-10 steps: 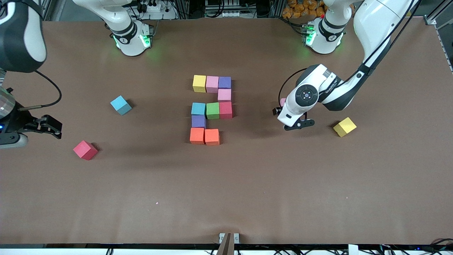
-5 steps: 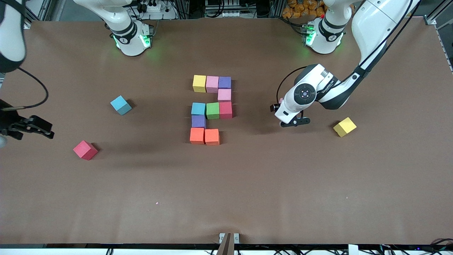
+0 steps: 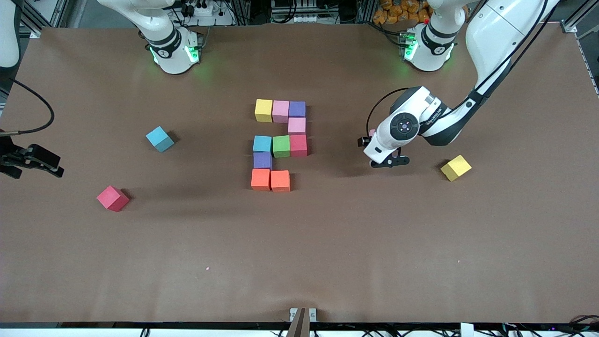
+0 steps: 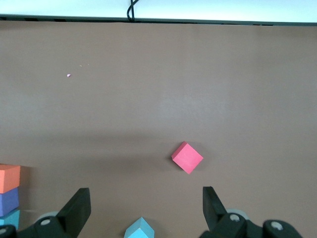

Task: Form number 2 with 11 blocks
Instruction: 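Move the left gripper over the loose pink block while the right gripper swings aside, then lower the left gripper and grasp the pink block, then carry the pink block beside the orange blocks with the left gripper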

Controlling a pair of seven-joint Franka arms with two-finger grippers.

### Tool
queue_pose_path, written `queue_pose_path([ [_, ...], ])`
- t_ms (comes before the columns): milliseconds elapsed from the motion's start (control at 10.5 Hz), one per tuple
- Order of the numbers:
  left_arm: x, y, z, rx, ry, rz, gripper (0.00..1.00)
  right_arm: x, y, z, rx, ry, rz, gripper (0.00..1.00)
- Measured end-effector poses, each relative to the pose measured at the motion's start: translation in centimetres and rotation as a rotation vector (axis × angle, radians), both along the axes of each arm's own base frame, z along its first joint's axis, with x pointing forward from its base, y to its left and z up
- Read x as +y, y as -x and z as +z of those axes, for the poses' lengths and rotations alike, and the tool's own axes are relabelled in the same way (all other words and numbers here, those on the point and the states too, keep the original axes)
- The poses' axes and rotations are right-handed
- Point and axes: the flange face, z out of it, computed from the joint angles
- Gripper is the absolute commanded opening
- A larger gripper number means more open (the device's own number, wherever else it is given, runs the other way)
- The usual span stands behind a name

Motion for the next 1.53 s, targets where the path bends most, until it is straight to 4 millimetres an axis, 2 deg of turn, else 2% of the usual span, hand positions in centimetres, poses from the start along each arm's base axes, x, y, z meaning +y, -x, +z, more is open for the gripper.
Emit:
queue_pose_path([
  [96, 0.1, 0.3, -0.2, 0.006, -0.003, -0.002, 0.45, 0.0, 0.0, 0.0, 0.005, 0.013, 0.004, 1.0],
  [191, 0.1, 0.6, -0.5, 0.013, -0.006, -0.005, 0.39, 0.4, 0.2, -0.2, 0.027, 0.032, 0.014, 1.0],
  [382, 0.2, 0.8, -0.5, 0.016, -0.012, 0.005, 0.39, 1.3, 0.6, -0.2, 0.067, 0.082, 0.035, 1.0],
  [573, 0.1, 0.2, -0.1, 0.018, -0.02, 0.122, 0.39, 1.8, 0.7, 0.9, 0.054, 0.063, 0.04, 1.0],
  [669, -0.3, -1.0, 1.0, 0.025, 0.002, 0.228, 0.39, 1.9, 0.8, 1.0, 0.055, 0.057, 0.039, 1.0],
  [860, -1.2, -4.6, 4.3, 0.022, 0.05, 0.469, 0.39, 1.5, 0.8, 1.0, 0.055, 0.05, 0.031, 1.0],
  [1051, -2.1, -7.8, 6.5, 0.021, 0.054, 0.722, 0.39, 1.5, 0.8, 1.1, 0.054, 0.05, 0.032, 1.0],
  [1243, -3.7, -10.7, 6.8, 0.055, 0.062, 0.915, 0.4, 1.7, 0.9, 1.2, 0.054, 0.05, 0.036, 1.0],
  [1529, -7.2, -12.9, 5.5, 0.07, 0.019, 1.098, 0.43, 1.6, 0.9, 1.2, 0.056, 0.05, 0.034, 1.0],
])
